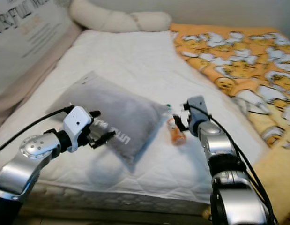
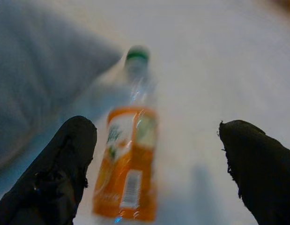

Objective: Clean up the room

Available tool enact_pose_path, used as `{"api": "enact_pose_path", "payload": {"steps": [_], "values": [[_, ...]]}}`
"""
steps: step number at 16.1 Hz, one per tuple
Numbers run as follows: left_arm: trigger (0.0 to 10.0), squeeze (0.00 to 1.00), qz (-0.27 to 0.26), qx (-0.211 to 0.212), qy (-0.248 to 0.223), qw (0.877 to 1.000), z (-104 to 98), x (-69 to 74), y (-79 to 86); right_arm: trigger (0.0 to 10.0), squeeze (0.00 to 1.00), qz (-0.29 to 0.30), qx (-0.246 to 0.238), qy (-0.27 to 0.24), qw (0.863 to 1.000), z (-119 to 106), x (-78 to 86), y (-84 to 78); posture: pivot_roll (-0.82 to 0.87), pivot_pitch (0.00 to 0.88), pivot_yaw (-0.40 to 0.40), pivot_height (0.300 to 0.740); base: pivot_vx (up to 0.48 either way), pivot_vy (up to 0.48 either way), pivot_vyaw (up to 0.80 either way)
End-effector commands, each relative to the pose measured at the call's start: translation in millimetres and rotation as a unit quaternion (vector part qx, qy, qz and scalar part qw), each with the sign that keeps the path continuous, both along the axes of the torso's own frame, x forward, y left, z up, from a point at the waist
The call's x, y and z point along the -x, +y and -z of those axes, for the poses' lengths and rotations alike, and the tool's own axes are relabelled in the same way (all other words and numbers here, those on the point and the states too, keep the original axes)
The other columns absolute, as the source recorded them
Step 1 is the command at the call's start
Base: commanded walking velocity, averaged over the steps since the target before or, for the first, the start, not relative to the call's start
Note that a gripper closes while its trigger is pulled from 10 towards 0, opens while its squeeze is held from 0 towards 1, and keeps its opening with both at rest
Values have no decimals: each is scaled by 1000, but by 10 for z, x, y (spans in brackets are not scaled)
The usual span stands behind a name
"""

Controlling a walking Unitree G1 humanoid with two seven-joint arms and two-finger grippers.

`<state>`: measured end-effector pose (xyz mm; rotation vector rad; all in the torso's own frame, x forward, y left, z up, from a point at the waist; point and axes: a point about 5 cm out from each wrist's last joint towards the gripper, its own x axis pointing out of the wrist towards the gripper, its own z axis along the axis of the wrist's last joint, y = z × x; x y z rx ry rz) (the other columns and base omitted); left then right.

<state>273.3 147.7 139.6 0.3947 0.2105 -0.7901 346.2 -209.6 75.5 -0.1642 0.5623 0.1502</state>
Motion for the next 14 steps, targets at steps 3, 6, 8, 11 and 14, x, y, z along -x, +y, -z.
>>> {"api": "enact_pose_path", "payload": {"steps": [3, 6, 8, 11, 14], "values": [[10000, 0, 36, -2, 9, 999, -124, 150, -3, 10000, 0, 2, -13, 21, 1000, 52, -39, -3, 13, 77, 16, 740, 0, 0, 0], [10000, 0, 34, 1, 14, 999, -222, 244, 33, 10000, 0, 5, 14, 13, 1000, 50, -76, -6, 45, 127, 25, 740, 0, 0, 0], [10000, 0, 26, -4, 16, 1000, -239, 280, 44, 10000, 0, 21, 22, 16, 999, 68, -70, -39, 56, 155, 33, 740, 0, 0, 0], [10000, 0, 29, 2, 23, 999, -281, 387, 15, 10000, 0, 39, 23, 13, 999, 94, -49, -90, 82, 203, 32, 740, 0, 0, 0], [10000, 0, 15, 5, 12, 1000, -349, 417, 67, 10000, 0, 54, 14, -2, 998, 44, -78, -122, 101, 222, 22, 740, 0, 0, 0]]}}
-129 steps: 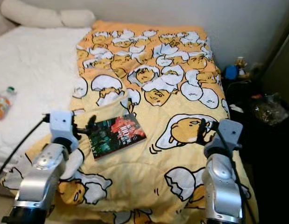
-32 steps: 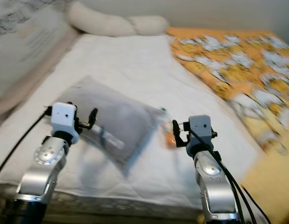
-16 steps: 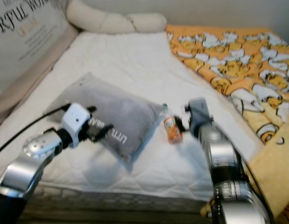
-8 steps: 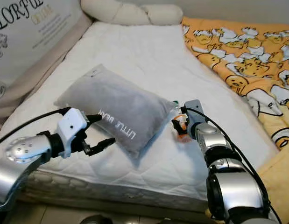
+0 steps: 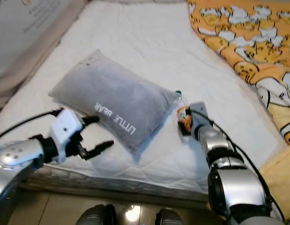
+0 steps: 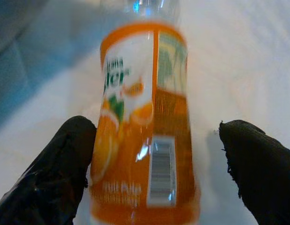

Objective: Clean up the room

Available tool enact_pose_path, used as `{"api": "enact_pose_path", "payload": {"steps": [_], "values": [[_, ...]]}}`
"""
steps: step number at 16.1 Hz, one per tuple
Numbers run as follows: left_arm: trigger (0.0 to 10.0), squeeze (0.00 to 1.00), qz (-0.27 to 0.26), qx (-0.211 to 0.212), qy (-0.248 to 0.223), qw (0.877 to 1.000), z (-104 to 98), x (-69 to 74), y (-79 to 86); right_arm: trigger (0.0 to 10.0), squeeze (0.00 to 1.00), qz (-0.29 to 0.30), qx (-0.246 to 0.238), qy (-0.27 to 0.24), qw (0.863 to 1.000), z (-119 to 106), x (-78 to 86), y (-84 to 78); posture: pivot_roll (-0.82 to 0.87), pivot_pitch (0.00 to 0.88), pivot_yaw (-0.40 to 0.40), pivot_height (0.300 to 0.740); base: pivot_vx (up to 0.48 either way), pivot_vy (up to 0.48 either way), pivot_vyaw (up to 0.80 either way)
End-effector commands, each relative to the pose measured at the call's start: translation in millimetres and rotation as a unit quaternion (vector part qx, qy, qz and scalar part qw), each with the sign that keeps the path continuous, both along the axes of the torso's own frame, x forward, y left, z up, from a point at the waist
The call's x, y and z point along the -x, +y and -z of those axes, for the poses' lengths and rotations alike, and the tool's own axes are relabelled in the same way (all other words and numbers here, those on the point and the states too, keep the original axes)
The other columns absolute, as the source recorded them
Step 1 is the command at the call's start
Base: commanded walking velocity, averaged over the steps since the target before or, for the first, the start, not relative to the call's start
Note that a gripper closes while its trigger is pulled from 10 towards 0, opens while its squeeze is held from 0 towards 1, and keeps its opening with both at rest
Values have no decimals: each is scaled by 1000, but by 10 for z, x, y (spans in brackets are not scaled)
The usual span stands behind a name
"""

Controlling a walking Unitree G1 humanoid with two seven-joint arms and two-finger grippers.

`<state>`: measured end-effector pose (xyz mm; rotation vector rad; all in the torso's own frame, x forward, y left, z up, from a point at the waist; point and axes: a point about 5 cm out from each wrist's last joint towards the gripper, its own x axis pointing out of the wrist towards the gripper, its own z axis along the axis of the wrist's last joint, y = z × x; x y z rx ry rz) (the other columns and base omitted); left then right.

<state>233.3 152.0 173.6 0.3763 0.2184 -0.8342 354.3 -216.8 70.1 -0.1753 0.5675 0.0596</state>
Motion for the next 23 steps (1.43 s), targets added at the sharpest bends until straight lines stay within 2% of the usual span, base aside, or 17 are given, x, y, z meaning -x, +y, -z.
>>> {"api": "enact_pose_path", "payload": {"steps": [1, 2, 3, 5, 10, 13, 15, 18, 19, 20, 21, 23], "values": [[10000, 0, -7, -8, 3, 1000, 1, 40, 41, 10000, 0, 15, -5, 3, 1000, 0, 9, -53, 104, 230, 16, 740, 0, 0, 0], [10000, 0, -8, -13, 4, 1000, 6, 63, 43, 9882, 0, 17, -10, 3, 1000, 7, 13, -52, 106, 230, 11, 740, 0, 0, 0], [10000, 0, -10, -9, 3, 1000, 2, 84, 35, 0, 0, 14, -20, -1, 1000, 2, 7, -30, 105, 216, -2, 740, 0, 0, 0], [10000, 0, -14, -5, 5, 1000, 6, 97, 27, 0, 0, 15, -35, 1, 999, 7, 6, -8, 102, 209, -10, 740, 0, 0, 0], [10000, 0, -15, -4, 13, 1000, 53, 122, -5, 0, 0, 47, -70, 46, 995, 185, 124, 4, 94, 182, -21, 740, 0, 0, 0], [10000, 0, -14, -5, 16, 1000, 82, 122, -20, 0, 0, 53, -82, 50, 994, 206, 141, -2, 89, 153, -21, 740, 0, 0, 0], [10000, 0, -16, -8, 17, 1000, 110, 99, -15, 0, 0, 72, -100, 34, 992, 161, 112, -23, 79, 121, -21, 740, 0, 0, 0], [10000, 0, -54, 4, 7, 998, 177, 22, -8, 0, 0, 129, -161, -49, 977, -44, -1, -120, 31, 32, 2, 740, 0, 0, 0], [10000, 0, -71, 14, 4, 997, 194, 3, -14, 0, 0, 124, -150, -76, 978, -96, -11, -164, 19, 2, 11, 740, 0, 0, 0], [10000, 0, -102, 27, -3, 994, 232, -43, -21, 4157, 0, 108, -140, -110, 978, -157, -2, -205, -1, 0, 29, 740, 0, 0, 0], [10000, 0, -141, 33, -12, 989, 280, -113, -25, 10000, 0, 94, -133, -162, 973, -255, 73, -246, -26, 0, 52, 740, 0, 0, 0], [10000, 0, -180, 47, -21, 982, 315, -188, -34, 10000, 0, 71, -101, -214, 969, -412, 319, -231, -57, 0, 82, 740, 0, 0, 0]]}}
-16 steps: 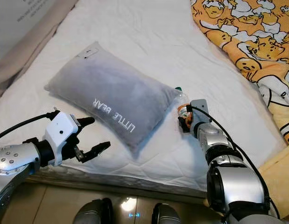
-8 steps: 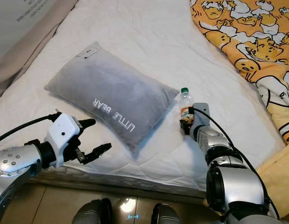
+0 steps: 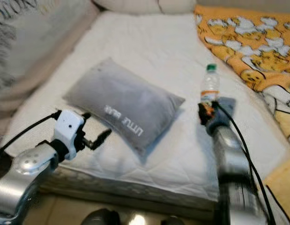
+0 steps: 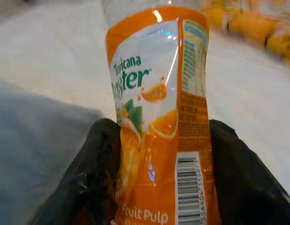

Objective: Clean up the room

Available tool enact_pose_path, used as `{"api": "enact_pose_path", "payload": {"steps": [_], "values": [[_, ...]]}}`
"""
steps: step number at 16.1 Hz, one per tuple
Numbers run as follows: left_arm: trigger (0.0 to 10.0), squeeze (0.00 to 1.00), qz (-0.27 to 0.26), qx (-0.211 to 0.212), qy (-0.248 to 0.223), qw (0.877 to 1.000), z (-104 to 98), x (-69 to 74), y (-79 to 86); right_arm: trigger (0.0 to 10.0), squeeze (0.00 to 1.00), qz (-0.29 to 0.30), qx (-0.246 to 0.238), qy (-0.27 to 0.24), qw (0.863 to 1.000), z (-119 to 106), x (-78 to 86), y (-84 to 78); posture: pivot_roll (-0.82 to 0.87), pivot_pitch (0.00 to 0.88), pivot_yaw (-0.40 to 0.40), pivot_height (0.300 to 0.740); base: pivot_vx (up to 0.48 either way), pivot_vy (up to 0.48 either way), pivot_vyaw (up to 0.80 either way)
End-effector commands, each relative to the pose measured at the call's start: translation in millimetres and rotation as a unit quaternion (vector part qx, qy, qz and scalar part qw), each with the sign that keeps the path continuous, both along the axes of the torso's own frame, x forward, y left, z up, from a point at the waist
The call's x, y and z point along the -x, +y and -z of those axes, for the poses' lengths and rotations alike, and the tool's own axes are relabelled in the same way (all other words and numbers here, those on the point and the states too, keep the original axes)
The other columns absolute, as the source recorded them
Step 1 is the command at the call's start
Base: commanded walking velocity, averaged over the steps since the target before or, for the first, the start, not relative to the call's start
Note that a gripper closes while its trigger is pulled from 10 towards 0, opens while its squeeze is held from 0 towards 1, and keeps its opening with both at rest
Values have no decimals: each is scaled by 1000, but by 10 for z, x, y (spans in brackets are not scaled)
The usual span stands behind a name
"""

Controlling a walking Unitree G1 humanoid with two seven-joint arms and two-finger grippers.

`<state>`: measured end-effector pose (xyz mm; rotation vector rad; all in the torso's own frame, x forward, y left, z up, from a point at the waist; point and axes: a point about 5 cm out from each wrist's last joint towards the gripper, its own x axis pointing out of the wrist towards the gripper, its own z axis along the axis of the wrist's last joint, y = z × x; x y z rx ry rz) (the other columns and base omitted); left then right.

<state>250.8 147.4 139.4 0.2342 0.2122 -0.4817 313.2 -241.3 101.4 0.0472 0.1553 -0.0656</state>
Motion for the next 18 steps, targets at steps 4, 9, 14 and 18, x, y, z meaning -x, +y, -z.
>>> {"api": "enact_pose_path", "payload": {"steps": [4, 9, 14, 18], "values": [[10000, 0, -119, 4, -7, 993, 86, -86, 208, 10000, 0, 8, 17, -46, 999, -236, 594, 229, -110, 0, 119, 740, 0, 0, 800], [10000, 0, -204, 20, 19, 978, 207, 5, 396, 10000, 0, 18, -5, -12, 1000, -183, 899, 412, -92, 0, 82, 740, 0, 0, 800], [10000, 0, -237, 4, 2, 971, 144, 92, 468, 10000, 0, -11, 5, 6, 1000, -153, 774, 580, -1, 0, 39, 740, 0, 0, 800], [10000, 0, -247, 27, 10, 969, 158, 151, 502, 10000, 0, -14, 20, 23, 999, -125, 798, 609, 18, 0, -2, 740, 0, 0, 800]]}}
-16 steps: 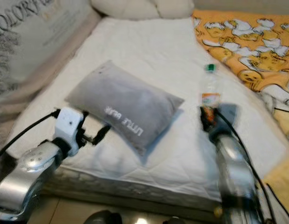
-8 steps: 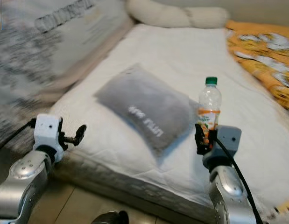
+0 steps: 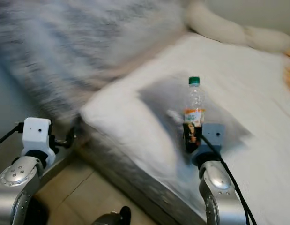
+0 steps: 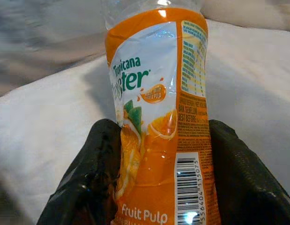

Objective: Clean up the room

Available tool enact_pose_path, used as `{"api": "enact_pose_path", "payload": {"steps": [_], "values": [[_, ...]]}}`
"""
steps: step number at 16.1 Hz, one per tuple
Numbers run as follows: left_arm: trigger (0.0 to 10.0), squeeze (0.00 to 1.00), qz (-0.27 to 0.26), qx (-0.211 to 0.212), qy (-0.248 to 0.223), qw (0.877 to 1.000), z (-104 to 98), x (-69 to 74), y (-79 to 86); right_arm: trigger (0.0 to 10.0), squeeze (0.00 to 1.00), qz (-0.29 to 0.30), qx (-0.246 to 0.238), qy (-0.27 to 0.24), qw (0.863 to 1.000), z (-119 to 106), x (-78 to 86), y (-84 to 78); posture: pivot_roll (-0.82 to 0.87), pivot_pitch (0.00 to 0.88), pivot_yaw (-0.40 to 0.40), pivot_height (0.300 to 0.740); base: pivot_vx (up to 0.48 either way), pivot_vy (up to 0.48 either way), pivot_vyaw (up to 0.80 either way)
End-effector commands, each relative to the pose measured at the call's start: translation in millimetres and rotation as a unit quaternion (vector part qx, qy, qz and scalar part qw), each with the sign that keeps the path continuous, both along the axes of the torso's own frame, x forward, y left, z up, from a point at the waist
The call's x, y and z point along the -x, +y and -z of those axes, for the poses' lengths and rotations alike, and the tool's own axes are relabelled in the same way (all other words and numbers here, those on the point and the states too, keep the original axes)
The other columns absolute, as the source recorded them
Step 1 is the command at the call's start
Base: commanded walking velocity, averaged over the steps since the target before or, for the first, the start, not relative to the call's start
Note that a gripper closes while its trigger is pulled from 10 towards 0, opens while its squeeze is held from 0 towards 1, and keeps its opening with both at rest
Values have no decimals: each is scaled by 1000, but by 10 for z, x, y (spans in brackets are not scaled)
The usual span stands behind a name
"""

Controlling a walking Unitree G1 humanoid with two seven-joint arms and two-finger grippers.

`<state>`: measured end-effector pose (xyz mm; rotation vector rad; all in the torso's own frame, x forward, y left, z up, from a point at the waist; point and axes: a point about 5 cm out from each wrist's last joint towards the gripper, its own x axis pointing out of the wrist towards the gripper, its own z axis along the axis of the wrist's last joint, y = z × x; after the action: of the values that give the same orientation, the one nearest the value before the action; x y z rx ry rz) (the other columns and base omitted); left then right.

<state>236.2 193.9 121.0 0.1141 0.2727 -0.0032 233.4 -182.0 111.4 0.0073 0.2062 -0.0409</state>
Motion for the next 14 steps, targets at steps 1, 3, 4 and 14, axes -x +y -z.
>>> {"api": "enact_pose_path", "payload": {"steps": [1, 3, 4, 14], "values": [[10000, 0, 0, -11, -6, 1000, -11, 10, 20, 10000, 0, 1, 5, -2, 1000, -25, 12, 20, 13, 0, 2, 740, 0, 0, 800], [10000, 0, -6, -23, -11, 1000, -13, -16, 37, 10000, 0, 6, 7, 2, 1000, -10, 36, 27, -3, 0, 14, 740, 0, 0, 800], [10000, 0, 1, -21, -15, 1000, -28, -46, 32, 10000, 0, 10, -1, 5, 1000, -3, 48, 30, -12, 0, 21, 740, 0, 0, 800], [10000, 0, 7, -29, -32, 999, -30, -179, 22, 10000, 0, 26, -11, 46, 999, 133, 56, 6, -26, 0, 36, 740, 0, 0, 800]]}}
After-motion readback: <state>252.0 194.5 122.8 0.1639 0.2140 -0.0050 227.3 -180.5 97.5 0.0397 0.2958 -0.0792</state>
